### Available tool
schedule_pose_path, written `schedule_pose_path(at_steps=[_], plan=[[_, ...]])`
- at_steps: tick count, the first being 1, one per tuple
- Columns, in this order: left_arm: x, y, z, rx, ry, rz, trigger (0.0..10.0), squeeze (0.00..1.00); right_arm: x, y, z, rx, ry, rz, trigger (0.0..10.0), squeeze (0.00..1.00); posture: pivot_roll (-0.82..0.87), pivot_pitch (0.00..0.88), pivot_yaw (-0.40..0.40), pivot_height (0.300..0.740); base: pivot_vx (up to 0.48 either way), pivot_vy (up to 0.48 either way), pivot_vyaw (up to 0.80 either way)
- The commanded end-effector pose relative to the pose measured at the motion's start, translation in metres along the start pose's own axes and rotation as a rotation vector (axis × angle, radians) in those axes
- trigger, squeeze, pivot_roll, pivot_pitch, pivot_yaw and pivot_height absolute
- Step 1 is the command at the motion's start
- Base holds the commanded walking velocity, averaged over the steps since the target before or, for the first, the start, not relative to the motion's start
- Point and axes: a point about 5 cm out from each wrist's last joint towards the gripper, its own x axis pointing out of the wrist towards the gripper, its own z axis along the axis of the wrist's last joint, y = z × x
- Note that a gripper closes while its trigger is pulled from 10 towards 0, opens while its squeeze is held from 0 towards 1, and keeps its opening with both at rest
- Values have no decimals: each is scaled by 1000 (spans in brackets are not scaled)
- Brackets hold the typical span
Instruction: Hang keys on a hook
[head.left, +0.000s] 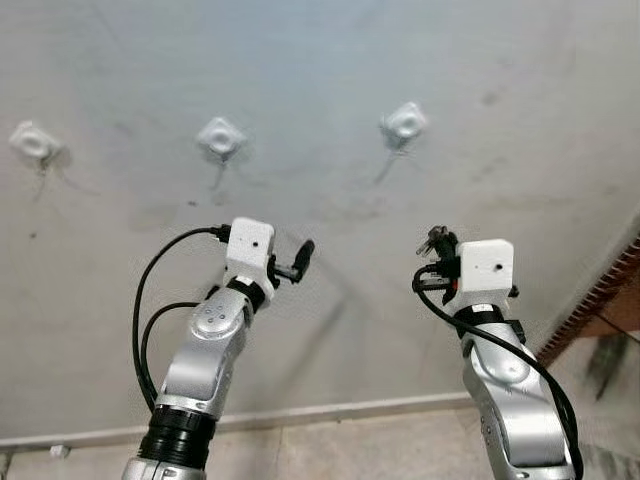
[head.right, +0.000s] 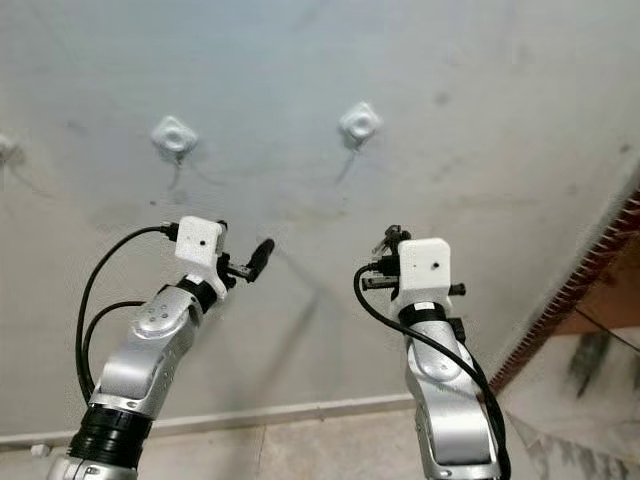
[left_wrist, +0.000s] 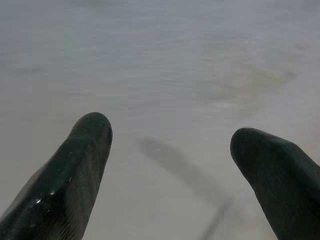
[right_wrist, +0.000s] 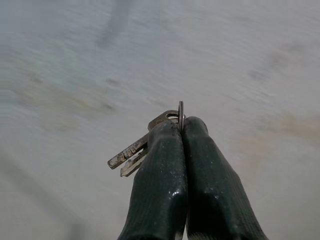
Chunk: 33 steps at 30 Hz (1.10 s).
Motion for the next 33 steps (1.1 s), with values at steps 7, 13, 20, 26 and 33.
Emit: schedule_pose_path(at_steps=[7,13,20,26,33], plan=[[2,-4,2,-3,-18,0,10000,0,-1,-2,7,-23,-40,11,10000,0,41,0,27,740,0,0,227],[1,-6,1,-3,-17,-5,10000,0,0,-2,8,-21,-43,11,10000,0,41,0,24,740,0,0,794],[1,-7,2,-12,-21,-11,10000,0,0,-1,7,-12,-42,10,10000,0,45,0,24,740,0,0,545],[0,-7,1,-14,-19,-19,10000,0,-1,0,7,-13,-42,11,10000,0,43,0,26,740,0,-301,0],[0,-8,1,-22,-15,-23,10000,0,-1,1,7,-11,-40,17,10000,0,42,0,27,740,0,-402,0]])
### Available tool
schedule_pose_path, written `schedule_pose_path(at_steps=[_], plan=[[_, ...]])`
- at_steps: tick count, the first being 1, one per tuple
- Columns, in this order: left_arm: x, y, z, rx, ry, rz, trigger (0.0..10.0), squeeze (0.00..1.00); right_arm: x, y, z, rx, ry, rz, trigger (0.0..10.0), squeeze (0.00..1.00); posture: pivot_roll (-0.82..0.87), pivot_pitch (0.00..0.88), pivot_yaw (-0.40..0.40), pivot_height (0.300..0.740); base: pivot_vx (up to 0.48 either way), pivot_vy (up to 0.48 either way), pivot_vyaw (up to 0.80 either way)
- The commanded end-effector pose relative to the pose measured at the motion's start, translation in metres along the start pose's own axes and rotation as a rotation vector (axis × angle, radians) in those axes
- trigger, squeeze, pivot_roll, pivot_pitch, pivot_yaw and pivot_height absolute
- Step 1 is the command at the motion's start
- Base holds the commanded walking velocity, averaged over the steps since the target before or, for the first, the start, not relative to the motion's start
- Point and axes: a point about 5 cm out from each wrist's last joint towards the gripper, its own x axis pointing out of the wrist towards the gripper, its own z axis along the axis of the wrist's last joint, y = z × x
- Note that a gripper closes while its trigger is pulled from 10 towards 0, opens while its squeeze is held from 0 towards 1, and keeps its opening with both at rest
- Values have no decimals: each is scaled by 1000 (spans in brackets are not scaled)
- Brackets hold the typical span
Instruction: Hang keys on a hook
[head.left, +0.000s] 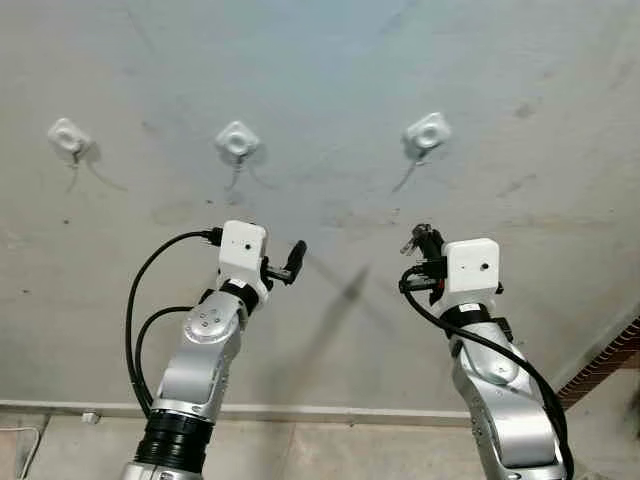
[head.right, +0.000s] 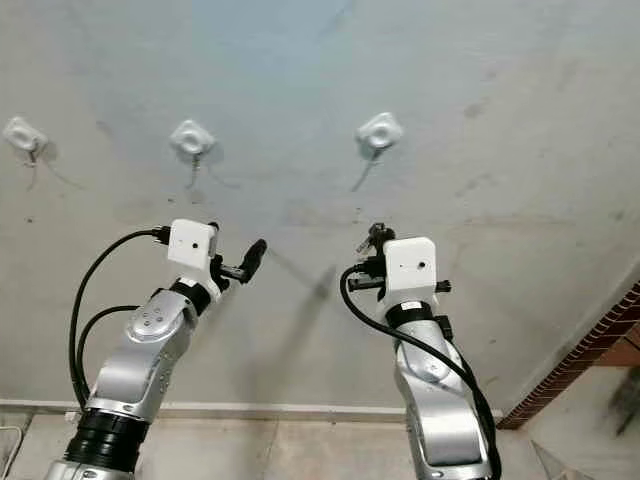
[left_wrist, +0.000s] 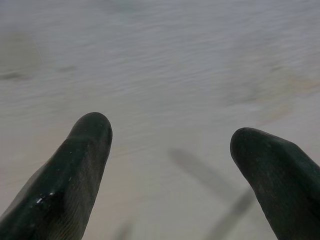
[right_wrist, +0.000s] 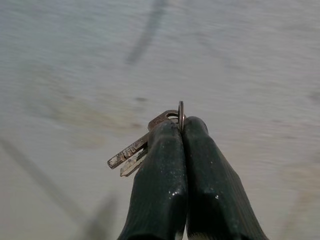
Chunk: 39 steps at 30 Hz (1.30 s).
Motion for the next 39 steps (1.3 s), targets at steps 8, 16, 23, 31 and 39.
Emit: schedule_pose_path(at_steps=[8,16,23,31,39], plan=[[-2,3,2,-1,-8,0,10000,0,1,3,7,9,-31,6,10000,0,42,0,28,740,0,-234,0],[-6,10,2,51,-13,59,10000,0,2,7,9,18,-41,37,10000,0,48,0,27,740,0,0,0],[-16,19,-3,97,5,63,10000,0,3,17,11,42,-59,93,10000,0,73,0,27,740,0,0,0],[-25,16,3,83,-4,-31,10000,0,12,35,20,121,-106,182,10000,0,131,0,38,740,0,0,0],[-30,4,28,98,-47,-170,10000,0,22,42,29,166,-161,196,10000,0,168,0,46,740,0,0,0]])
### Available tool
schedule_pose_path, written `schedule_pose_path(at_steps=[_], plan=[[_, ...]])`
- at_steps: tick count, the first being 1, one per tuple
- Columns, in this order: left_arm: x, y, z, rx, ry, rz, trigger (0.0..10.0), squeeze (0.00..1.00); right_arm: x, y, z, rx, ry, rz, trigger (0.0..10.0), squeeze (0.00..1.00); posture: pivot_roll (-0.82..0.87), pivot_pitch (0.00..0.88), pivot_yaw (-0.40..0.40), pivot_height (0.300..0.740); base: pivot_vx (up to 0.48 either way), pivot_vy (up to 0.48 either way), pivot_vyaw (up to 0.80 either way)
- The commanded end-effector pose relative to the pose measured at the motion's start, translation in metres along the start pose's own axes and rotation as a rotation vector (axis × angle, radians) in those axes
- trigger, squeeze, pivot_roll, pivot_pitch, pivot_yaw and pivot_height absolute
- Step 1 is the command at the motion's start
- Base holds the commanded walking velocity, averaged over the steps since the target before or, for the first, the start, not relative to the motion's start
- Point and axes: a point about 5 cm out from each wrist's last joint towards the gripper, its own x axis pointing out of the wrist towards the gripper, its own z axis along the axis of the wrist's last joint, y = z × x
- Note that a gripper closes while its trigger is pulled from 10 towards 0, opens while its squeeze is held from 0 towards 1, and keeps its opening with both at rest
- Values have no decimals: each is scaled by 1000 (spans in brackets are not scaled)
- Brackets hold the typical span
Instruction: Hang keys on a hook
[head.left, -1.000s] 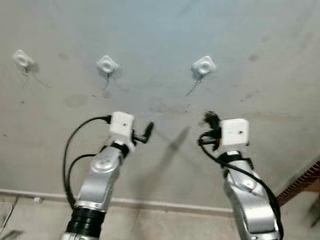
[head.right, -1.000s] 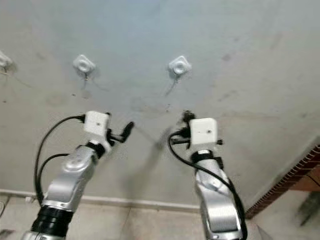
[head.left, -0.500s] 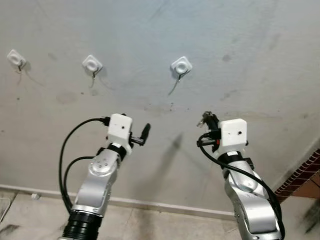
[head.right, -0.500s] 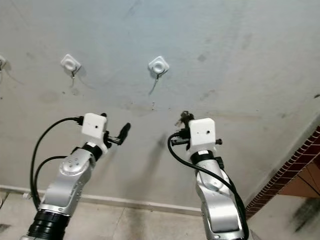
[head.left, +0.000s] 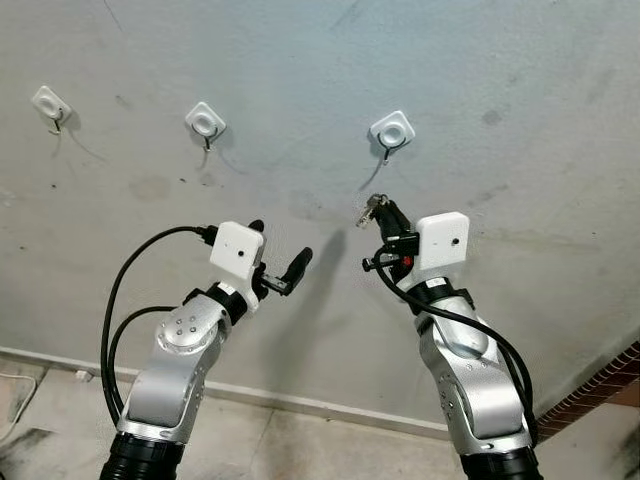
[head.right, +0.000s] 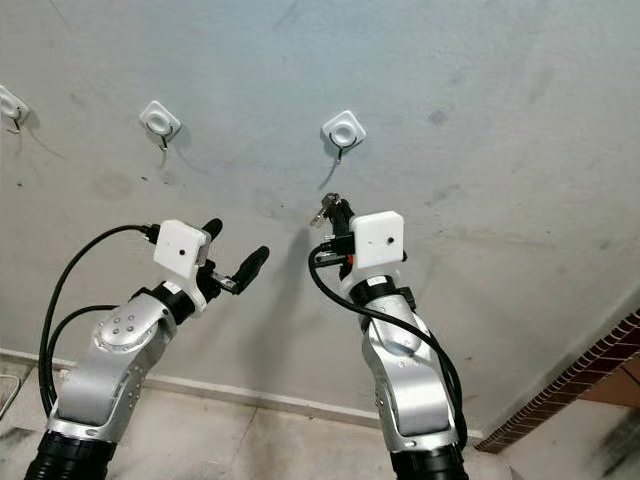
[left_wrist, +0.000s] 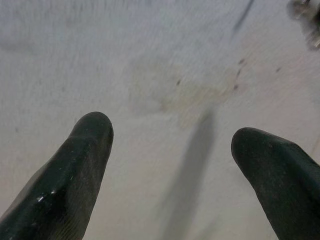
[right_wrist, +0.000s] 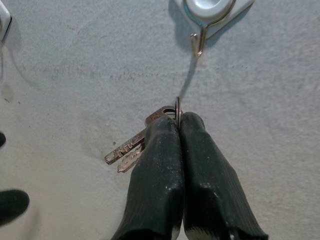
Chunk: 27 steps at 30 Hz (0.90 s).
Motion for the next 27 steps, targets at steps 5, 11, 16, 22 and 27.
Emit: schedule_pose_path(at_steps=[5,11,16,22,27], plan=[[-1,-6,13,5,-17,-46,10000,0,7,3,6,20,-42,16,10000,0,174,0,52,740,0,0,0],[-5,-18,19,-15,-21,-141,10000,0,13,6,12,58,-87,71,10000,0,180,0,58,740,0,0,0],[-4,-21,25,-20,-21,-171,10000,0,23,15,18,139,-100,176,10000,0,189,0,62,740,0,0,0],[-5,-23,28,-25,-21,-184,10000,0,28,22,20,220,-100,243,10000,0,196,0,57,740,0,0,0],[-5,-25,31,-49,-27,-198,10000,0,30,22,17,308,-91,239,10000,0,202,0,53,740,0,0,0]])
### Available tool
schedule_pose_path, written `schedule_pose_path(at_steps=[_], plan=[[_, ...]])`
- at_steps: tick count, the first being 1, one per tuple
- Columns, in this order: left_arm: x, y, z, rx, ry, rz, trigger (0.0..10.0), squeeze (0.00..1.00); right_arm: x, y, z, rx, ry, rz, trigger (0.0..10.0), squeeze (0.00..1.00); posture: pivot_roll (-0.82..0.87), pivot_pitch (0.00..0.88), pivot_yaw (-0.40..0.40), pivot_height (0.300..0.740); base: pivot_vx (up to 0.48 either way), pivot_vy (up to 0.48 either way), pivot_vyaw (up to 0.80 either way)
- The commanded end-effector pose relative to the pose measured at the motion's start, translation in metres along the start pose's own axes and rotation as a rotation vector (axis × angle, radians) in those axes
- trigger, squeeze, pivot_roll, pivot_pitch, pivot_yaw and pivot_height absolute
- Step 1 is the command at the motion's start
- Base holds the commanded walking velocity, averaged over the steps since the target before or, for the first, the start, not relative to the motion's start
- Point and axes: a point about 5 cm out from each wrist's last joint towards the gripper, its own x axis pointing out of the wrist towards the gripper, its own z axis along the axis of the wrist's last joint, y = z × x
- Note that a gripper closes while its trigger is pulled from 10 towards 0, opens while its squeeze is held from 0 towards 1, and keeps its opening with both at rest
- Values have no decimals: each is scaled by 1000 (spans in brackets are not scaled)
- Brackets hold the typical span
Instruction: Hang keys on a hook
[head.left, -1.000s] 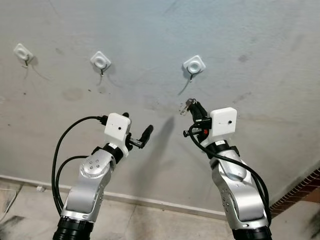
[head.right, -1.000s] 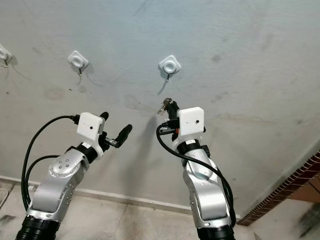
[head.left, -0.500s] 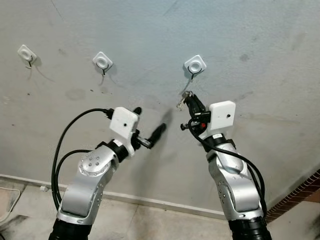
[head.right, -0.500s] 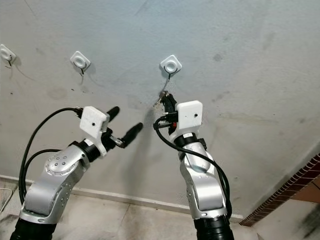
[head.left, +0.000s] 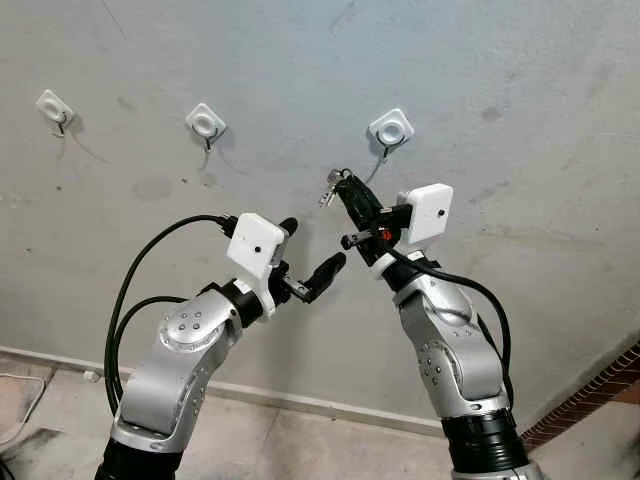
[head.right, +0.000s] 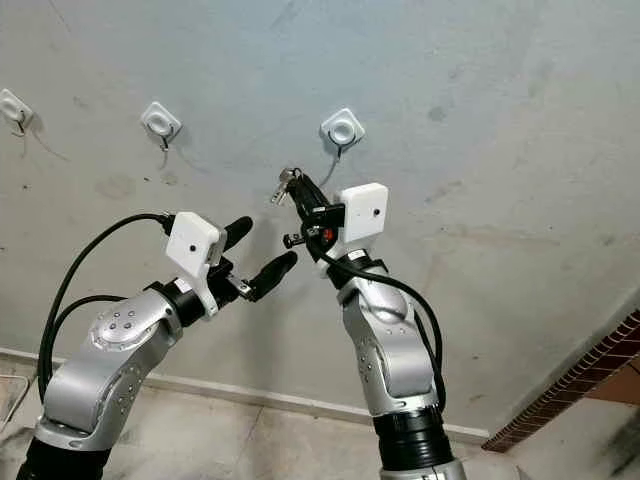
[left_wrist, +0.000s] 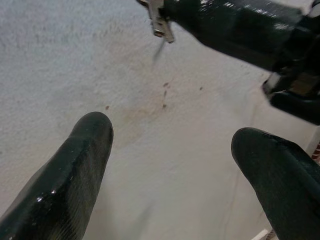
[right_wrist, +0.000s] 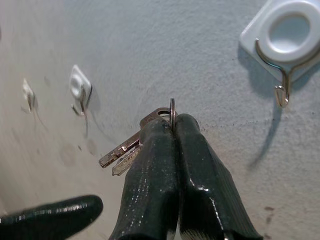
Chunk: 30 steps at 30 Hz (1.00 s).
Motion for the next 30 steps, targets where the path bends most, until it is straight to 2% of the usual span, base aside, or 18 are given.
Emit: schedule_pose_path(at_steps=[1,3,7,11,16,30], plan=[[0,0,6,9,-14,-7,10000,0,3,1,0,26,3,6,10000,0,202,0,53,740,0,0,0],[0,-3,12,-2,-27,-24,10000,0,5,-3,-1,102,-17,-18,10000,0,204,0,54,740,0,0,0],[0,-3,13,-3,-30,-28,10000,0,5,-4,0,117,-24,-27,10000,0,204,0,54,740,0,0,0],[1,-3,15,-9,-32,-33,10000,0,8,-10,0,200,-45,-73,10000,0,203,0,57,740,0,0,0],[0,-5,15,-11,-31,-44,10000,0,10,-17,0,247,-68,-105,10000,0,207,0,57,740,0,0,0],[0,-6,14,-11,-29,-49,10000,0,9,-31,11,258,-136,-132,10000,0,206,0,59,740,0,0,0]])
